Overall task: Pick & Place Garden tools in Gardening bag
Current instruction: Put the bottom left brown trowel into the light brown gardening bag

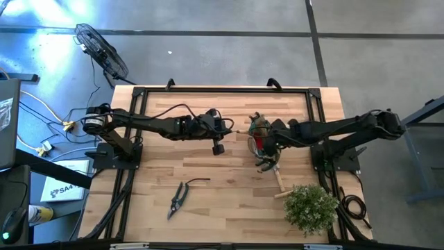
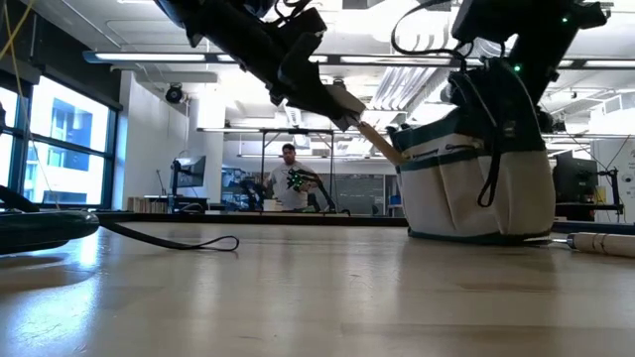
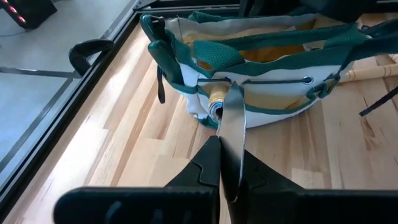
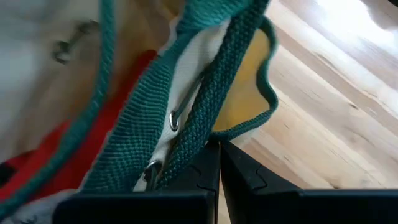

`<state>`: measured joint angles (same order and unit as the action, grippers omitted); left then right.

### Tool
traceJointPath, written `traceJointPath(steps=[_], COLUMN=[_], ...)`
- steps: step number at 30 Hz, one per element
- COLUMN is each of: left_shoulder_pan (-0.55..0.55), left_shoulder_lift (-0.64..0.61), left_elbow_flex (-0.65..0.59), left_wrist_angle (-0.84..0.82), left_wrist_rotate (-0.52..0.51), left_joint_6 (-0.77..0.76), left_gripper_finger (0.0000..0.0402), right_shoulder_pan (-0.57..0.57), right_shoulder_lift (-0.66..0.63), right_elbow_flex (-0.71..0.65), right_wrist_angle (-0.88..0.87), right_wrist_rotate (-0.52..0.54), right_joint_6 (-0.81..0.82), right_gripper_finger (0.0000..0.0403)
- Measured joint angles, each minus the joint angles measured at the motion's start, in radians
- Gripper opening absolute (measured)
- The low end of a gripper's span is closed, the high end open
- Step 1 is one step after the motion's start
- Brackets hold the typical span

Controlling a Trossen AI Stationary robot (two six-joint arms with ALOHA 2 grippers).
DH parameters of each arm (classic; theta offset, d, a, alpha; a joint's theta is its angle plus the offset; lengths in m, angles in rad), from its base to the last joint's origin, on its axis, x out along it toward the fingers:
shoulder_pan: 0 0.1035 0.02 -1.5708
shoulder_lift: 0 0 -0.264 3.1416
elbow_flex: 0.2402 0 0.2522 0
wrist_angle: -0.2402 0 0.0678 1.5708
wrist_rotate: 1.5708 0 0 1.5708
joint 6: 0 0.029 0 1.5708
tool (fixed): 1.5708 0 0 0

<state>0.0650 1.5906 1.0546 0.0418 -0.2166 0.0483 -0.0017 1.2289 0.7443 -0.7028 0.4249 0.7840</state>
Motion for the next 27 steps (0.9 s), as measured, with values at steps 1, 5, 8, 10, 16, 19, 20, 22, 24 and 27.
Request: traceJointPath(steps=[1, 5, 8, 10, 16, 19, 20, 22, 24, 27], left_shoulder_pan=[0.0, 0.0, 0.0, 0.0, -0.007, -0.009, -0.007, -0.006, -0.006, -0.006], left_shoulder_lift=[0.0, 0.0, 0.0, 0.0, 0.0, 0.0, 0.0, 0.001, 0.013, 0.023], left_elbow_flex=[0.0, 0.0, 0.0, 0.022, 0.106, 0.14, 0.147, 0.152, 0.162, 0.197], left_wrist_angle=[-0.001, -0.007, -0.009, -0.052, -0.17, -0.207, -0.217, -0.227, -0.232, -0.293], left_wrist_rotate=[0.001, 0.002, 0.008, 0.013, 0.008, 0.001, 0.001, 0.001, 0.001, 0.001], left_joint_6=[0.0, 0.0, 0.0, 0.0, 0.0, 0.005, 0.006, 0.017, 0.035, 0.047], left_gripper_finger=[0.0, 0.0, 0.0, 0.0, 0.0, 0.0, 0.0, 0.0, 0.0, 0.0], right_shoulder_pan=[0.0, -0.002, -0.012, -0.019, -0.032, -0.032, -0.032, -0.032, -0.032, -0.032], right_shoulder_lift=[0.0, 0.0, 0.0, 0.0, 0.0, 0.0, 0.0, 0.0, 0.0, 0.0], right_elbow_flex=[0.0, 0.0, 0.0, 0.0, 0.0, 0.0, 0.0, 0.0, 0.0, 0.0], right_wrist_angle=[0.017, 0.058, 0.064, 0.063, -0.009, -0.059, -0.072, -0.079, -0.077, -0.076], right_wrist_rotate=[-0.007, -0.013, -0.018, -0.024, -0.013, 0.009, 0.012, 0.012, 0.01, 0.004], right_joint_6=[-0.011, -0.045, -0.052, -0.056, -0.039, -0.004, 0.001, 0.003, 0.002, 0.002], right_gripper_finger=[0.0003, 0.0003, 0.0003, 0.0003, 0.0003, 0.0003, 0.0003, 0.0003, 0.0003, 0.0003])
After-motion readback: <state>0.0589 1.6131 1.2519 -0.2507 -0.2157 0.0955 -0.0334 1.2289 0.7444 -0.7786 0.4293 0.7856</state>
